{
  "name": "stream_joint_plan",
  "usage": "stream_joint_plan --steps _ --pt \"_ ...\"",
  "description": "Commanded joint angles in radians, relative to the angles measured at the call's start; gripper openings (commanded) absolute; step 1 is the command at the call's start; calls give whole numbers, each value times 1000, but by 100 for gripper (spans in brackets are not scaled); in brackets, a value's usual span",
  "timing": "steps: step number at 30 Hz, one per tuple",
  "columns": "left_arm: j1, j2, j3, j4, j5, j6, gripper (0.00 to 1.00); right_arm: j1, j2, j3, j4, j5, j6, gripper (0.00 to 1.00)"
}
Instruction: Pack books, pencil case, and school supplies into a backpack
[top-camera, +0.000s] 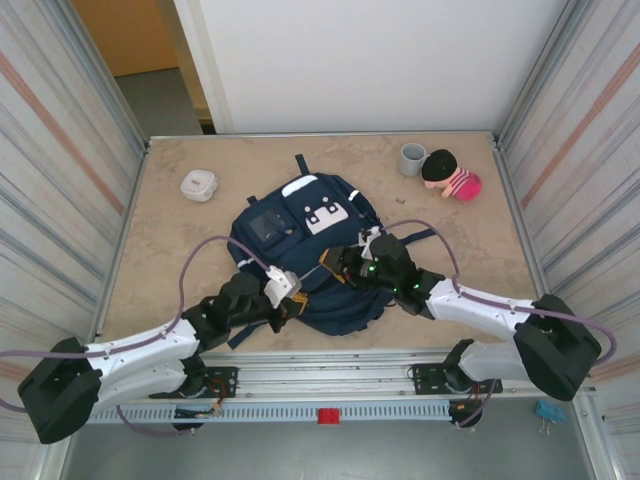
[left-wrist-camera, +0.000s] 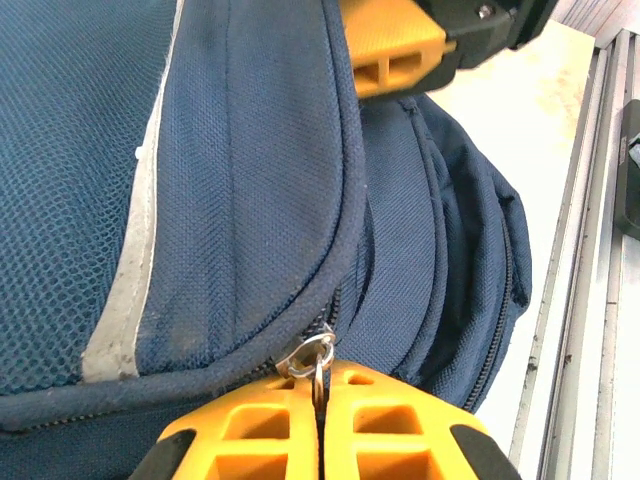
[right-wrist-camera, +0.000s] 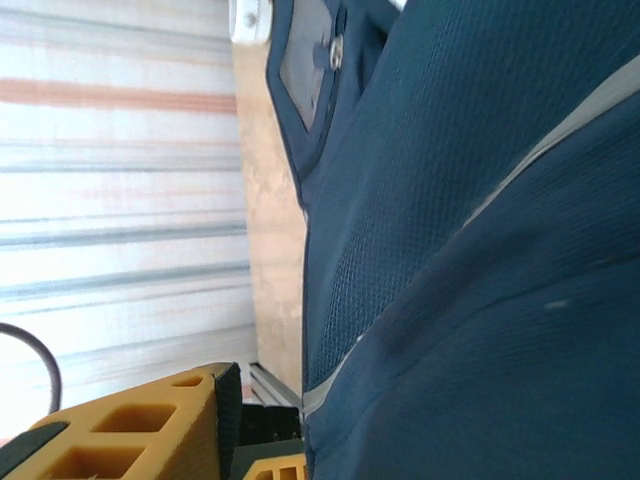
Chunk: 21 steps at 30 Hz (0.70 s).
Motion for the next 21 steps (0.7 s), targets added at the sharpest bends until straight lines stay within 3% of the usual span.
stream_joint_plan --steps 1,5,10,13,17,21 --pt "-14 -32 -8 25 17 -2 0 -45 -26 -23 -29 -13 -33 47" --pt "-14 -32 -5 28 24 -1 0 -85 -14 -34 -22 -44 -32 40" --pt "-14 -22 6 35 32 -21 0 -104 -23 -57 -1 -55 -23 19" --pt "-16 -9 15 69 49 -59 0 -82 -31 -58 5 -46 -14 11" --pt "-41 20 44 110 60 -104 1 -33 -33 -59 22 -13 4 8" --pt "-104 73 100 81 4 -109 4 2 -30 -64 47 16 22 6"
